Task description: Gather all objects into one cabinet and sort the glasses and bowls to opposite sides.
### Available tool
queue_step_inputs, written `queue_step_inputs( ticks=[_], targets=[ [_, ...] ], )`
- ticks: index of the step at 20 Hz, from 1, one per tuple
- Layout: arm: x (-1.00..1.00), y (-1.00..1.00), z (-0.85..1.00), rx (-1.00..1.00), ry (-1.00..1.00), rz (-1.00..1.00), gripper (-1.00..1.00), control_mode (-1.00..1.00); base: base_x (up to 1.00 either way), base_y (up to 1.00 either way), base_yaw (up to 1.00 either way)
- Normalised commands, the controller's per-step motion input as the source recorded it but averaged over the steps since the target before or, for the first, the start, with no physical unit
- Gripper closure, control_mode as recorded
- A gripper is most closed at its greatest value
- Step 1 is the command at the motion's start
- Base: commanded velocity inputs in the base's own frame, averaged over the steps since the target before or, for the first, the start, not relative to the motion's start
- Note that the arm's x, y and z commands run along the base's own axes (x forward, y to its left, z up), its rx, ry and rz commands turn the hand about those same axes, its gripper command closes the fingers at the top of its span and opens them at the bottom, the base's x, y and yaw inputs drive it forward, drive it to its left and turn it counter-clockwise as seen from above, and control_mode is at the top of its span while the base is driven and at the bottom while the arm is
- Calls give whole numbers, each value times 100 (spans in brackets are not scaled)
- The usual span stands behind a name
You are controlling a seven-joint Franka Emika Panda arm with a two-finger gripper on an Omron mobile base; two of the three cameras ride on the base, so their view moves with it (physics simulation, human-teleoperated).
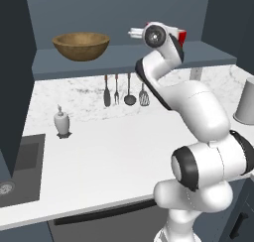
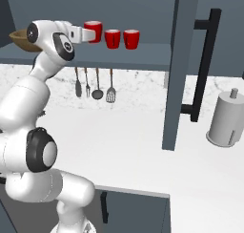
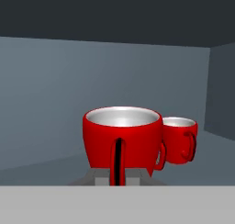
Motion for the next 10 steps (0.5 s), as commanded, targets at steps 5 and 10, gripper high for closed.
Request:
queue_step_inputs(
  ticks=[5, 10],
  targets=[
    [0, -47, 0, 2, 1, 0, 100, -100, 0, 0, 0],
    [0, -35, 0, 0, 1, 0, 100, -100, 0, 0, 0]
  ],
)
